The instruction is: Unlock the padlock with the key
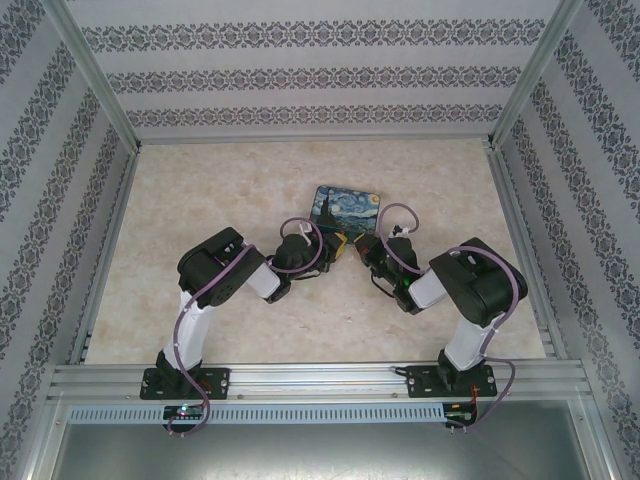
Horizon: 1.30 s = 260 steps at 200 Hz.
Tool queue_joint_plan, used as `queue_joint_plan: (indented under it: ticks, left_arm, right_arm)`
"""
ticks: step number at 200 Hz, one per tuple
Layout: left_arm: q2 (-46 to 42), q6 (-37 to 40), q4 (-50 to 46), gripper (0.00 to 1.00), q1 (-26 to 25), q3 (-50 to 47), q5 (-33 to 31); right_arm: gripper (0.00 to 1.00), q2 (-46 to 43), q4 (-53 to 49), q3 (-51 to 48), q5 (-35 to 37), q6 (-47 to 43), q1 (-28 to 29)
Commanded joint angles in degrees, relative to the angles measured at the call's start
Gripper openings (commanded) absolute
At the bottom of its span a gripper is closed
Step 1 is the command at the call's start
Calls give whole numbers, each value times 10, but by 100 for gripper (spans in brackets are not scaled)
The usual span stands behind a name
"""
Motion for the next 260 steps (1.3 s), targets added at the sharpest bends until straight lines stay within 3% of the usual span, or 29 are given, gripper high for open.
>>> queue_joint_plan:
  ticks: [1, 150, 260]
  left_arm:
    - [18, 5, 3, 0, -49, 3, 142]
    - [28, -82, 119, 0, -58, 7, 49]
    - [27, -82, 117, 0, -60, 11, 67]
  right_arm:
    - [0, -4, 126, 56, -42, 27, 13]
    - [0, -13, 143, 21, 4, 11, 44]
    - [0, -9, 143, 29, -15, 12, 20]
